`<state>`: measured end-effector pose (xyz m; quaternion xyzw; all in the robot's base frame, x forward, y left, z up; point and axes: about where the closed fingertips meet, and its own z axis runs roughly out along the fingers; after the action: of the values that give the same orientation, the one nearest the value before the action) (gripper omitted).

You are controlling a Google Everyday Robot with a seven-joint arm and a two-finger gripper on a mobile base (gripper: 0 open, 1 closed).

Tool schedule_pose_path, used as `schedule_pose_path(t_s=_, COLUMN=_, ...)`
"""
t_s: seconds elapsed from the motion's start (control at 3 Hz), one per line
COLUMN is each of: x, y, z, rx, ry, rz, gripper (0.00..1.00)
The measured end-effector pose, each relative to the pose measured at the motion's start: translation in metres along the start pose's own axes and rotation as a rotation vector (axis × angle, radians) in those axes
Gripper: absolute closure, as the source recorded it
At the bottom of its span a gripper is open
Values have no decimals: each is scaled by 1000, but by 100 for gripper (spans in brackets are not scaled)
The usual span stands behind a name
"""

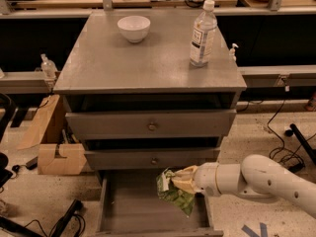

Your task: Pick green jalapeno chip bag from bottom drawer and place on counter

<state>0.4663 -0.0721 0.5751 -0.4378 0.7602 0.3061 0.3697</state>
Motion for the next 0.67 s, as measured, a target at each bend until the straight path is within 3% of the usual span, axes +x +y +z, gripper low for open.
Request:
schedule_pose_path(t_s=0.33, x=-30, y=0, z=7, rx=-17, ry=-16, rz=-14, gripper=100)
schedule_pose_path(t_s=0.67, x=-93, y=-2, z=-5, rx=-23, ry=-26, rz=-17, gripper=100)
